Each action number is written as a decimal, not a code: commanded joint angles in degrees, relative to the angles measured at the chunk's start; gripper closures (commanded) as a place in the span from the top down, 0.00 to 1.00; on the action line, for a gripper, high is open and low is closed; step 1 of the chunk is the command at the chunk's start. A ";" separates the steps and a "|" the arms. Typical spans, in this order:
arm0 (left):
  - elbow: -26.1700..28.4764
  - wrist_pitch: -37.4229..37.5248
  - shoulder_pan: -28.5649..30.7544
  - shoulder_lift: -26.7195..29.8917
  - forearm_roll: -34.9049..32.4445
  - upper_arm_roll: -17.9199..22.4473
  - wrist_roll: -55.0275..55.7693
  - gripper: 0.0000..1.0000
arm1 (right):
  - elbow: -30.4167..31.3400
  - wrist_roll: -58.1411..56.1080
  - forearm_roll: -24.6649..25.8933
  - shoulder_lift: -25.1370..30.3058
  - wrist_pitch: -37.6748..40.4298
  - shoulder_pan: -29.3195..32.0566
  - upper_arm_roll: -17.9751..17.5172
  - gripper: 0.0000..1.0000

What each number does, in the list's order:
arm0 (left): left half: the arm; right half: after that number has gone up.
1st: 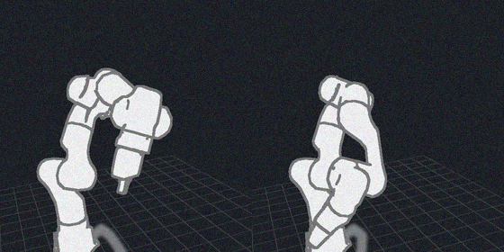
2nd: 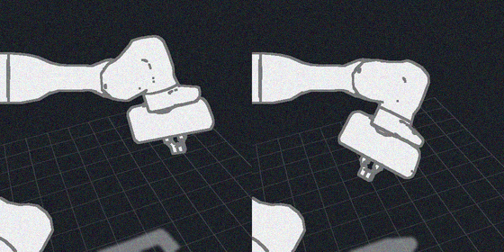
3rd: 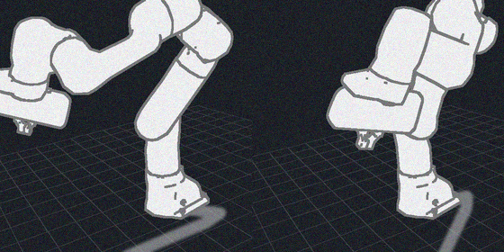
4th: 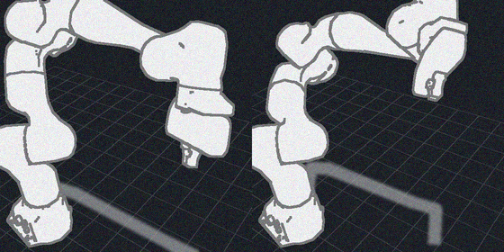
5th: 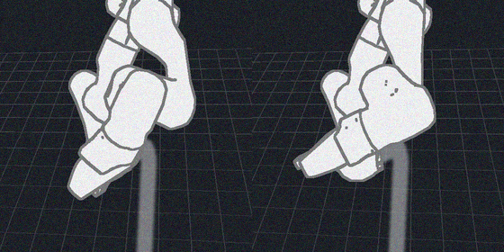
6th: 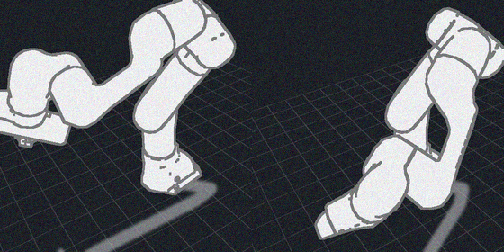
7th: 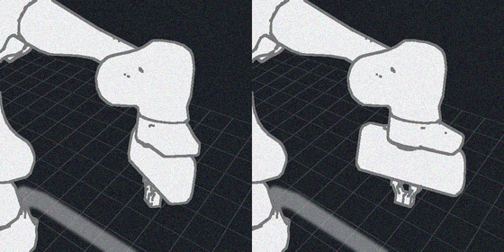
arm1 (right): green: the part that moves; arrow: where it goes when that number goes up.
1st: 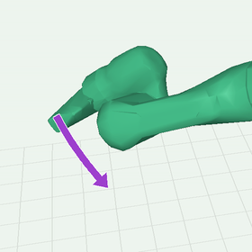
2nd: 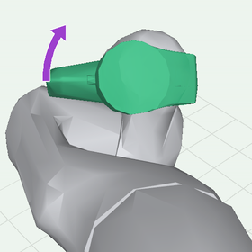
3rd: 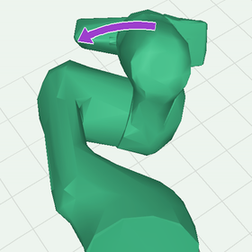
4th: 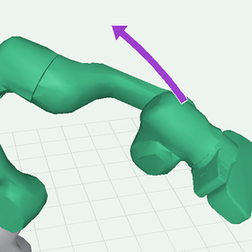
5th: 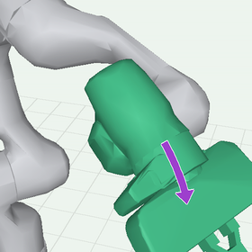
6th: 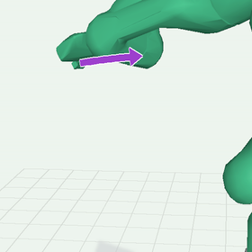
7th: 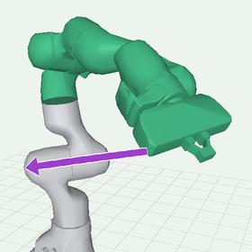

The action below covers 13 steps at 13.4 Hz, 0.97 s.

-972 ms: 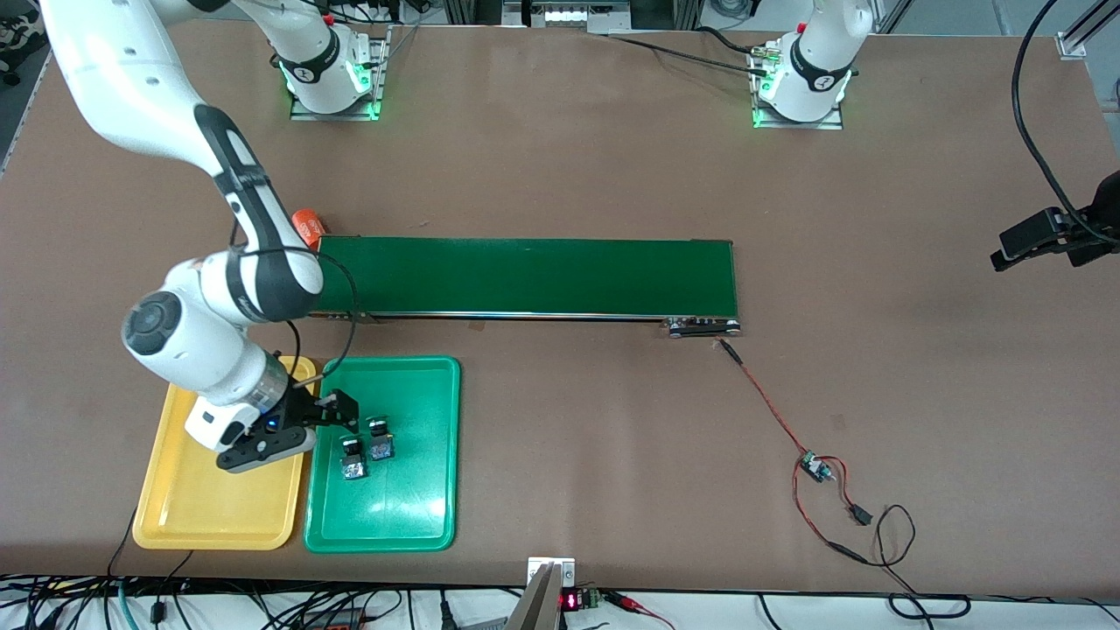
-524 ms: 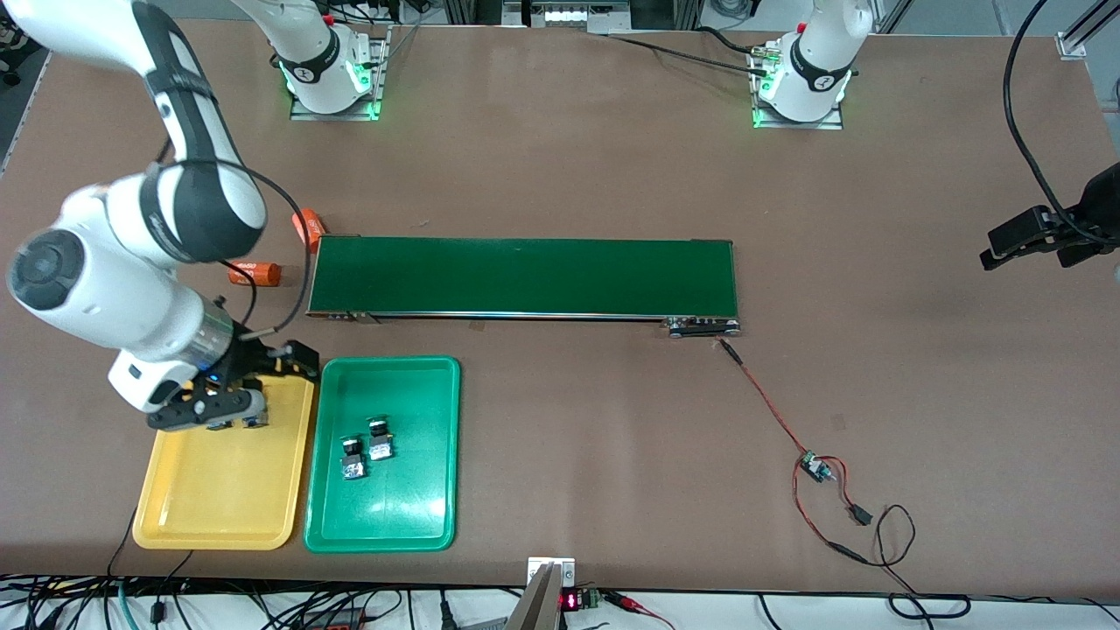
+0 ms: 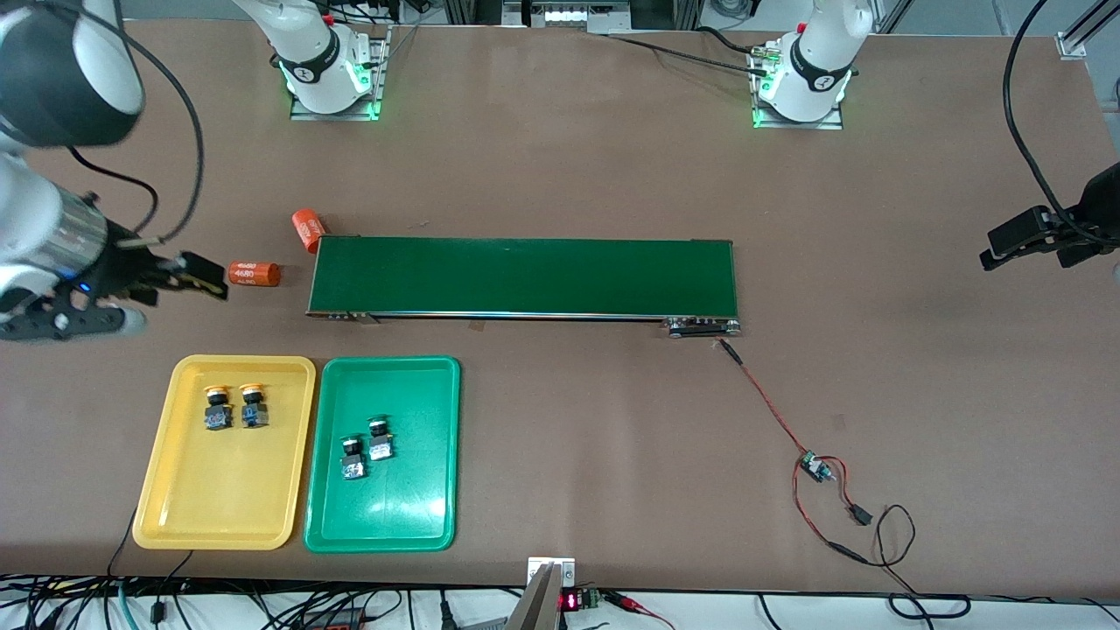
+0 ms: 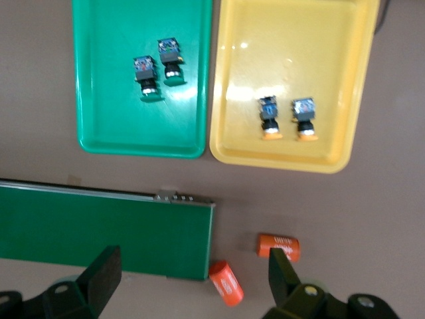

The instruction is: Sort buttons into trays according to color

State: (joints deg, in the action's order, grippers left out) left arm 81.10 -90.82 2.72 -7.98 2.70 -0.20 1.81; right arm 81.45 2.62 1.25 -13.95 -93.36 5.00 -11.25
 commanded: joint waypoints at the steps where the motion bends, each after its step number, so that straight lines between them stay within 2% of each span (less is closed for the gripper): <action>1: 0.55 -0.50 0.09 0.60 0.55 -0.06 -1.19 1.00 | 3.98 1.51 -0.99 5.50 2.11 -0.25 2.20 1.00; 3: 0.55 -0.50 0.09 0.60 0.55 -0.06 -1.10 1.00 | 5.03 2.04 -0.99 8.40 5.45 -0.34 2.46 1.00; 5: 0.55 -0.50 0.09 0.60 0.55 -0.06 -1.10 1.00 | 6.35 1.95 -0.99 10.60 7.22 -1.82 6.75 1.00; 7: 0.55 -0.50 0.09 0.60 0.46 -0.06 -1.10 1.00 | 9.24 2.04 -0.90 12.63 7.22 -2.63 8.96 1.00; 13: 1.16 -1.38 0.09 1.04 0.37 -0.15 -1.37 1.00 | 14.78 1.69 -0.90 15.26 5.99 -2.62 8.97 1.00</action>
State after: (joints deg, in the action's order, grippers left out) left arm 81.11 -91.63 2.72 -7.98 2.70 -0.20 1.79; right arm 92.63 4.15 1.22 -2.08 -86.42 3.33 -2.87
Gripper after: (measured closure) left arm 0.000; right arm 0.000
